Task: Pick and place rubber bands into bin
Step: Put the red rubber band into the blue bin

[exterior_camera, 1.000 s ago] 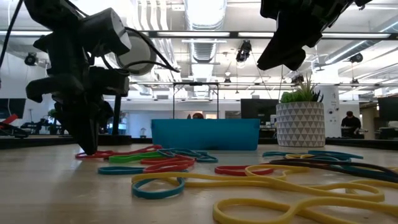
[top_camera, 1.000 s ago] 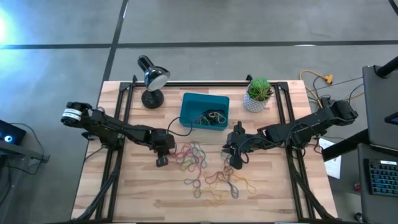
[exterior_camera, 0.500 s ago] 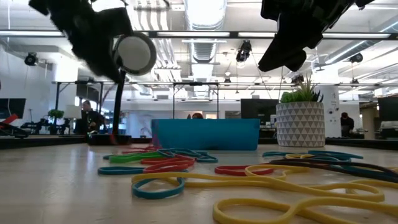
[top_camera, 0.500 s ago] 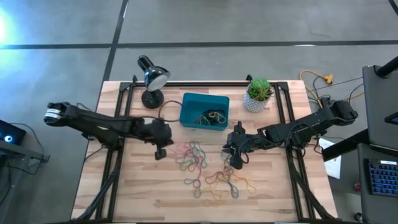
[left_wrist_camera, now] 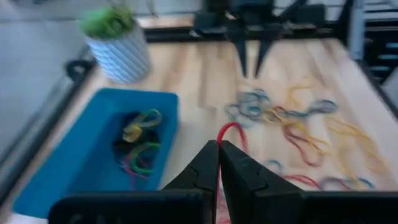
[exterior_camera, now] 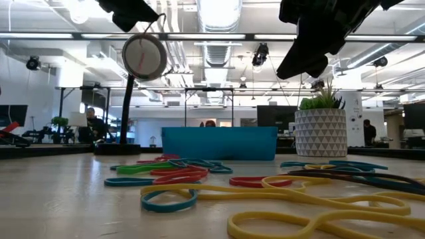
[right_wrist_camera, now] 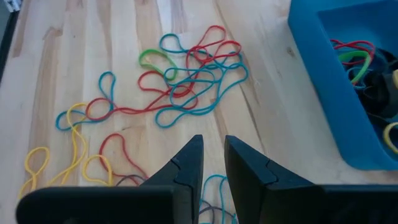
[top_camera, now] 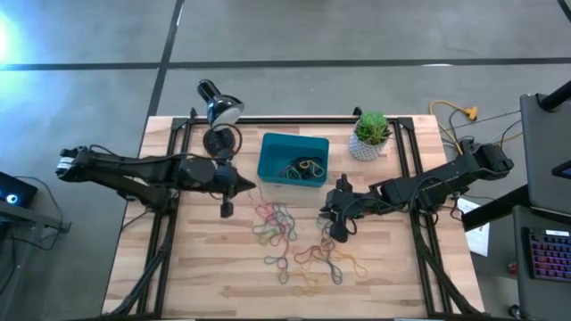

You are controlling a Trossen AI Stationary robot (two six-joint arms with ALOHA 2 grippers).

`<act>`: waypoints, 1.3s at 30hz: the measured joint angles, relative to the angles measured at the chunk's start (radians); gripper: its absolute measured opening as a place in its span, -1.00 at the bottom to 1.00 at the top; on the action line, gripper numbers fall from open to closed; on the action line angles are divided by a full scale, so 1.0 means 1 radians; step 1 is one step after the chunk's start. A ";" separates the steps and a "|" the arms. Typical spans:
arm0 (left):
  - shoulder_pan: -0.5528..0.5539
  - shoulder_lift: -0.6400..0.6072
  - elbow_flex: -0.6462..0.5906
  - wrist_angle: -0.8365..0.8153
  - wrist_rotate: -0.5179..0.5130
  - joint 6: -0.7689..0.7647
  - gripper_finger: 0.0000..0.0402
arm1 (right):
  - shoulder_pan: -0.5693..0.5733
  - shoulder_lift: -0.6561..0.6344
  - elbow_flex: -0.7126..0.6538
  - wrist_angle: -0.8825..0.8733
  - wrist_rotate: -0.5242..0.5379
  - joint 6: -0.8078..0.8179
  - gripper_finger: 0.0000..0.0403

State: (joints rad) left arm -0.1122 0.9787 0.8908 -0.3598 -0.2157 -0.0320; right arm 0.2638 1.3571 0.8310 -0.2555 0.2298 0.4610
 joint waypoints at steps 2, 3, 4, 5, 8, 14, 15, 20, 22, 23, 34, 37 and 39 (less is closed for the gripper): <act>0.002 0.016 0.005 0.011 -0.053 0.024 -1.00 | 0.000 0.000 0.000 0.001 0.006 0.000 -0.72; 0.005 0.028 0.005 0.027 -0.075 0.033 -1.00 | -0.001 0.000 0.000 0.001 0.007 0.000 -0.72; 0.010 0.041 0.004 0.048 -0.088 0.040 -1.00 | -0.001 0.000 -0.001 0.002 0.007 0.000 -0.72; 0.017 0.052 0.004 0.072 -0.098 0.043 -1.00 | -0.001 0.000 -0.001 0.002 0.007 0.000 -0.72; 0.049 0.103 0.004 0.113 -0.116 0.044 -1.00 | -0.001 0.000 -0.001 0.003 0.008 0.000 -0.72; 0.120 0.227 0.007 0.193 -0.178 0.039 -1.00 | 0.000 0.000 -0.001 0.005 0.009 0.003 -0.72; 0.132 0.248 0.007 0.210 -0.188 0.039 -1.00 | 0.000 0.000 -0.001 0.006 0.009 0.003 -0.72; 0.188 0.346 0.025 0.253 -0.205 0.038 -1.00 | 0.000 0.000 -0.001 0.008 0.009 0.010 -0.72; 0.207 0.375 0.037 0.255 -0.207 0.038 -1.00 | 0.000 0.000 -0.001 0.010 0.009 0.011 -0.72; 0.215 0.389 0.046 0.256 -0.209 0.038 -1.00 | 0.000 0.000 -0.001 0.011 0.009 0.011 -0.72; 0.301 0.413 0.083 0.281 -0.226 0.043 -1.00 | 0.000 0.000 -0.001 0.034 0.010 0.043 -0.72; 0.313 0.412 0.082 0.274 -0.225 0.043 -1.00 | 0.000 0.000 -0.001 0.034 0.026 0.056 -0.72; 0.316 0.412 0.077 0.277 -0.219 0.043 -1.00 | 0.000 0.000 -0.001 0.036 0.034 0.056 -0.72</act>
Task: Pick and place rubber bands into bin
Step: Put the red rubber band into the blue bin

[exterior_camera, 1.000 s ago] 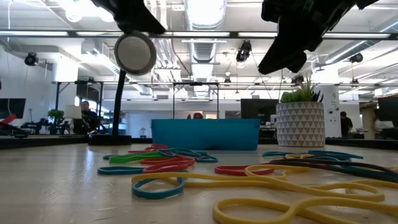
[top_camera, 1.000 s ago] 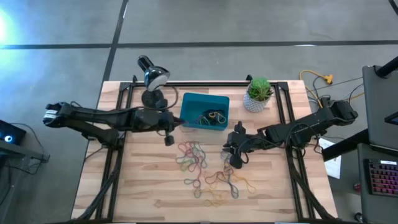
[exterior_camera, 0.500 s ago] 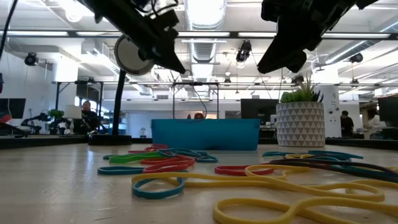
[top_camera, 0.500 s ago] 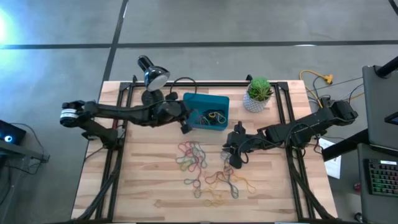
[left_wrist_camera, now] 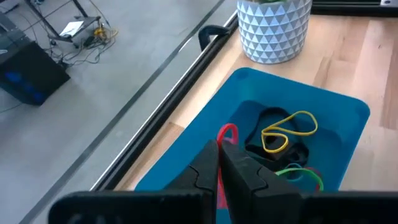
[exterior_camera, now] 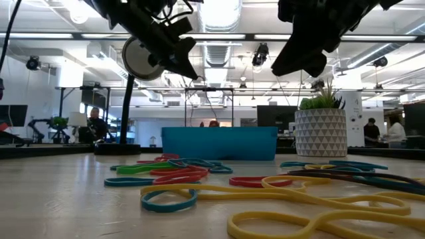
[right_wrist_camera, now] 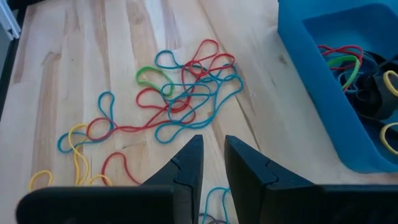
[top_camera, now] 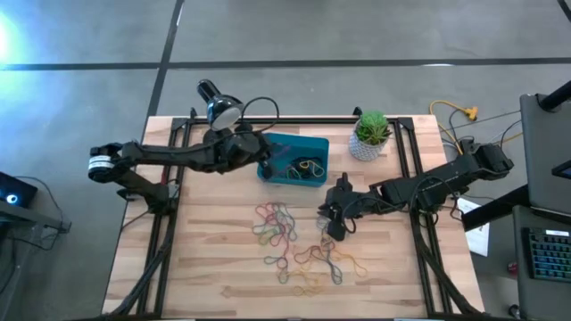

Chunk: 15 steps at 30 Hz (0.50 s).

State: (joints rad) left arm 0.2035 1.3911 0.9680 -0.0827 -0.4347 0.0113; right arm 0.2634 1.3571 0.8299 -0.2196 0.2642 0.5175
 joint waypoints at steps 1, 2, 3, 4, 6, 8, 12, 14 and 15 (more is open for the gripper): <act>0.000 0.002 -0.004 0.002 0.000 0.000 -1.00 | 0.000 0.000 0.000 0.001 0.001 0.000 -0.72; 0.001 0.003 -0.008 0.003 0.001 0.000 -1.00 | 0.000 0.000 0.000 0.001 0.001 0.000 -0.72; 0.005 0.006 -0.014 0.001 0.002 0.000 -1.00 | 0.000 0.000 0.000 0.001 0.001 0.000 -0.72; 0.007 0.011 -0.018 -0.003 0.003 -0.001 -1.00 | 0.000 0.000 0.000 0.001 0.001 0.000 -0.72; 0.007 0.026 -0.025 -0.003 0.003 0.000 -1.00 | 0.000 0.000 0.000 0.002 0.002 0.000 -0.72; 0.008 0.041 -0.027 -0.013 0.003 0.011 -1.00 | 0.000 0.000 0.000 0.002 0.008 0.000 -0.72; 0.008 0.079 -0.027 -0.010 0.008 0.024 -0.91 | 0.000 0.000 0.000 0.007 0.027 0.000 -0.72; 0.008 0.091 -0.027 -0.012 0.010 0.022 -0.83 | 0.000 0.000 0.000 0.019 0.027 0.000 -0.72; 0.008 0.095 -0.027 -0.008 0.010 0.022 -0.79 | 0.000 0.000 0.000 0.021 0.027 0.000 -0.72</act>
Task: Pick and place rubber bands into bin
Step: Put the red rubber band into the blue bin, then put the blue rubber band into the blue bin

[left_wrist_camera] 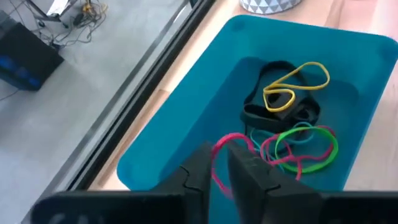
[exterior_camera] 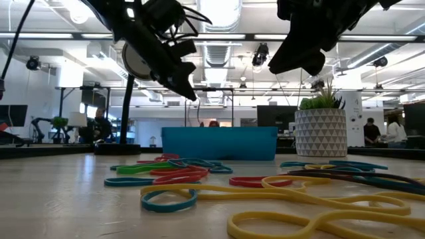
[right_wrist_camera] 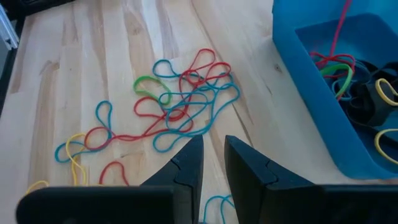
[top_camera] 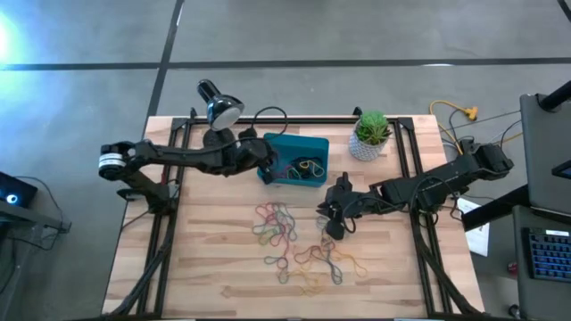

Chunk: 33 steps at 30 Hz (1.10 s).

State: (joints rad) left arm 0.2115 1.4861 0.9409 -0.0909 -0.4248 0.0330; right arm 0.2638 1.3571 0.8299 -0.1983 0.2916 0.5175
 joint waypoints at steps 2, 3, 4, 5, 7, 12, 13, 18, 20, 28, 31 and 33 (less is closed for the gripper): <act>0.000 0.001 0.000 -0.003 0.000 -0.001 -0.70 | 0.000 0.000 0.000 0.001 0.000 0.000 -0.72; 0.000 0.001 0.000 -0.002 0.000 -0.001 -0.66 | 0.000 0.000 0.000 0.001 0.000 0.002 -0.72; 0.000 0.001 0.000 -0.001 0.000 -0.001 -0.62 | 0.000 0.000 0.000 0.000 0.000 0.005 -0.72; 0.000 0.001 0.000 -0.001 0.001 -0.001 -0.59 | 0.000 0.000 0.000 0.000 0.000 0.007 -0.72; 0.000 -0.004 0.000 -0.004 0.008 -0.001 -0.54 | 0.000 0.000 0.000 0.000 0.000 0.007 -0.72; 0.000 -0.015 0.000 -0.006 0.082 -0.002 -0.49 | 0.000 0.000 0.000 0.000 -0.001 0.008 -0.72; -0.001 -0.018 0.000 -0.012 0.113 -0.004 -0.49 | 0.002 0.000 0.000 -0.003 -0.008 0.017 -0.72; -0.014 -0.064 0.000 -0.076 0.304 -0.080 -0.49 | 0.020 0.000 -0.025 -0.069 -0.128 0.063 -0.72; -0.028 -0.076 0.000 -0.098 0.376 -0.083 -0.49 | 0.036 0.000 -0.055 -0.079 -0.158 0.089 -0.72; -0.139 -0.162 -0.005 -0.176 0.468 -0.083 -0.49 | 0.066 0.000 -0.181 0.032 -0.162 0.183 -0.72; -0.180 -0.196 -0.013 -0.183 0.468 -0.083 -0.49 | 0.066 0.000 -0.216 0.119 -0.161 0.169 -0.72; -0.199 -0.214 -0.018 -0.187 0.468 -0.083 -0.49 | 0.066 0.000 -0.233 0.158 -0.156 0.148 -0.72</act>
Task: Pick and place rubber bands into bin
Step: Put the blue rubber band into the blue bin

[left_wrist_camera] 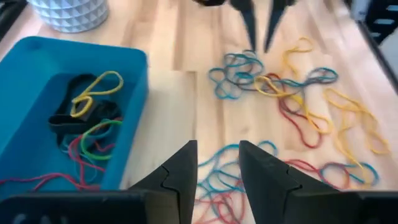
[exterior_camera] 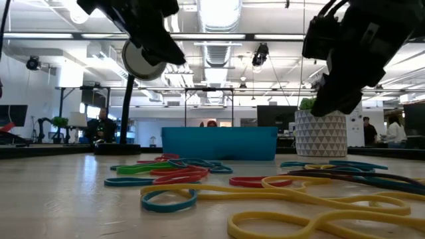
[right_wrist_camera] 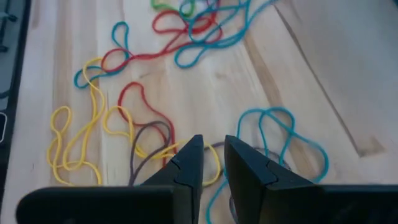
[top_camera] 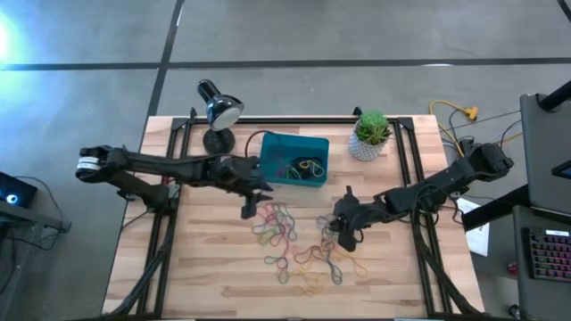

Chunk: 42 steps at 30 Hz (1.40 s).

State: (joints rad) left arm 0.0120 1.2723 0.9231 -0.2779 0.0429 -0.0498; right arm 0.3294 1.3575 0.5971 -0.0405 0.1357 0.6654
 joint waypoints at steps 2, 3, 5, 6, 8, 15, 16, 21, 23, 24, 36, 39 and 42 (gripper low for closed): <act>-0.014 -0.006 -0.001 -0.002 -0.002 0.000 -0.49 | 0.000 0.000 -0.015 0.041 0.022 -0.027 -0.72; -0.018 -0.009 -0.005 -0.001 -0.003 0.000 -0.49 | 0.000 0.000 -0.023 0.054 0.029 -0.039 -0.72; -0.022 -0.014 -0.012 -0.001 -0.012 -0.016 -0.49 | -0.002 0.000 -0.037 0.091 0.047 -0.056 -0.72; -0.023 -0.014 -0.018 0.008 -0.018 -0.024 -0.49 | -0.003 0.000 -0.044 0.102 0.049 -0.065 -0.72; -0.022 -0.014 -0.036 0.007 -0.021 -0.049 -0.49 | -0.003 0.000 -0.050 0.124 0.051 -0.084 -0.72; -0.029 -0.012 -0.073 0.005 -0.023 -0.103 -0.49 | -0.003 0.088 -0.047 0.192 0.045 -0.093 -0.72; -0.032 -0.012 -0.073 0.008 -0.023 -0.103 -0.49 | -0.003 0.111 -0.044 0.210 0.042 -0.092 -0.72; -0.038 -0.013 -0.073 0.017 -0.022 -0.109 -0.49 | -0.002 0.229 -0.005 0.213 0.039 -0.070 -0.72; -0.040 -0.013 -0.073 0.015 -0.022 -0.111 -0.49 | -0.002 0.270 0.015 0.216 0.039 -0.050 -0.72; -0.041 -0.013 -0.073 0.016 -0.022 -0.119 -0.49 | -0.002 0.288 0.023 0.216 0.040 -0.040 -0.72; -0.052 -0.013 -0.075 0.015 -0.020 -0.128 -0.49 | -0.002 0.360 0.112 0.161 0.056 -0.024 -0.72; -0.053 -0.013 -0.076 0.015 -0.019 -0.128 -0.49 | -0.002 0.340 0.116 0.136 0.068 -0.032 -0.72; -0.053 -0.013 -0.078 0.014 -0.020 -0.128 -0.49 | -0.002 0.318 0.116 0.089 0.090 -0.030 -0.72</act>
State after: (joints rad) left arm -0.0406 1.2594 0.8448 -0.2637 0.0231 -0.1773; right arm 0.3271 1.6755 0.7128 0.0487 0.2254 0.6357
